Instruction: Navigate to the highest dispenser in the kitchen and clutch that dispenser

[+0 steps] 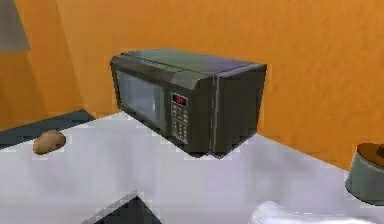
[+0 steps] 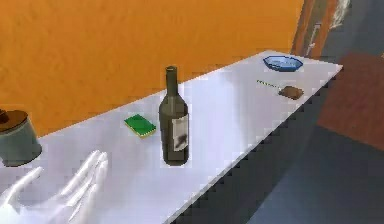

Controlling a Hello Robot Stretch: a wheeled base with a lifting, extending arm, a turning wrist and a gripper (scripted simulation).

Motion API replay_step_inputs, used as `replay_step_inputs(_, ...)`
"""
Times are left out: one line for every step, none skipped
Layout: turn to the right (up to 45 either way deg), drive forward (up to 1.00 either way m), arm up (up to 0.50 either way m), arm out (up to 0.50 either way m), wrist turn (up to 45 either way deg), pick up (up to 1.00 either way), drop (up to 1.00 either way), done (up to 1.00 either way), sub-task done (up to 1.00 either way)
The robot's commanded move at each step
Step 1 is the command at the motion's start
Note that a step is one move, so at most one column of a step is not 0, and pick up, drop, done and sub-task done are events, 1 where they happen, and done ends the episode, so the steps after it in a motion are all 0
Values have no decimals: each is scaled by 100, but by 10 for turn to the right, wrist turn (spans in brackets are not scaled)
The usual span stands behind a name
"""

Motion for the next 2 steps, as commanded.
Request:
replay_step_inputs(-390, 0, 0, 0, 0, 0, 0, 0, 0)
replay_step_inputs(0, 0, 50, 0, 0, 0, 0, 0, 0)
